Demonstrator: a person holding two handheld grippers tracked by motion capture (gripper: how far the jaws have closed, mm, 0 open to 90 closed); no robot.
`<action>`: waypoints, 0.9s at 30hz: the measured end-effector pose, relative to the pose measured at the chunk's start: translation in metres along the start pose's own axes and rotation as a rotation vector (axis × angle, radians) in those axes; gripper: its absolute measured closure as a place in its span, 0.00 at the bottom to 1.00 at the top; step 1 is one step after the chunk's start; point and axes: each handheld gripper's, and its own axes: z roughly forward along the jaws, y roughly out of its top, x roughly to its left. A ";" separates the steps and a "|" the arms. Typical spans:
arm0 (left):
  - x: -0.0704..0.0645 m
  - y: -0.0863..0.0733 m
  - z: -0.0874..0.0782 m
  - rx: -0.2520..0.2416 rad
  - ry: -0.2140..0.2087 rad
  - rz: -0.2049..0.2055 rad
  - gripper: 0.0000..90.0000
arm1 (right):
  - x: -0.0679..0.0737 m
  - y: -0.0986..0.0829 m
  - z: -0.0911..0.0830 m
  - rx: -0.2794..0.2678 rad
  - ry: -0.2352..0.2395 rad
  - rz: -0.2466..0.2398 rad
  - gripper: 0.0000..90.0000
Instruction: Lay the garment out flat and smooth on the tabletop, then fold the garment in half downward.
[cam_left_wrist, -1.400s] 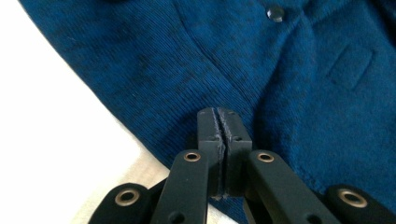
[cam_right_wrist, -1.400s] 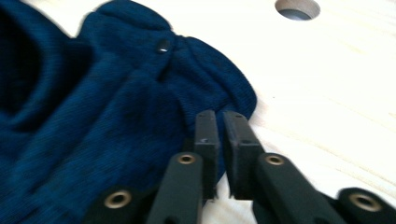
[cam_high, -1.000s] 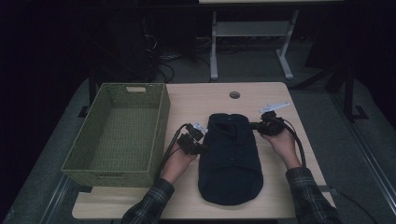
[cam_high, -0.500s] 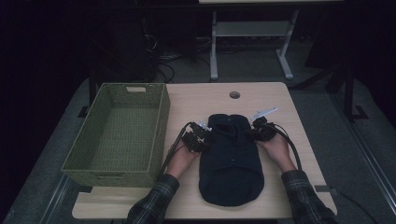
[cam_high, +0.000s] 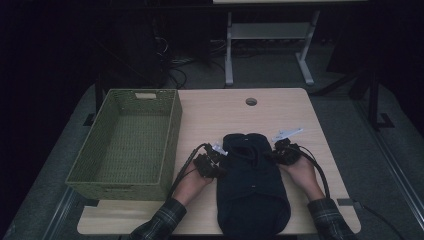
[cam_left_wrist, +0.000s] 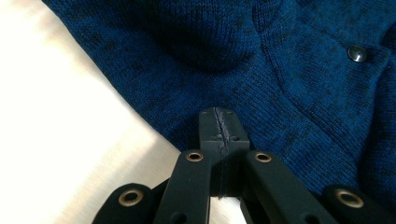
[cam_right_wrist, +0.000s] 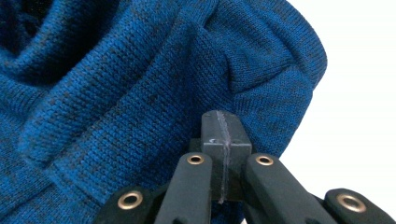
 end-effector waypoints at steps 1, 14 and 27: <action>-0.002 -0.002 -0.001 -0.002 -0.006 -0.003 1.00 | 0.003 -0.002 -0.002 0.004 0.003 -0.002 1.00; -0.004 -0.005 -0.004 0.006 -0.031 -0.013 0.98 | 0.016 -0.009 -0.015 0.000 -0.003 -0.022 0.96; 0.022 0.027 -0.027 -0.073 0.028 -0.027 0.85 | -0.003 0.002 -0.036 -0.049 0.002 0.013 0.77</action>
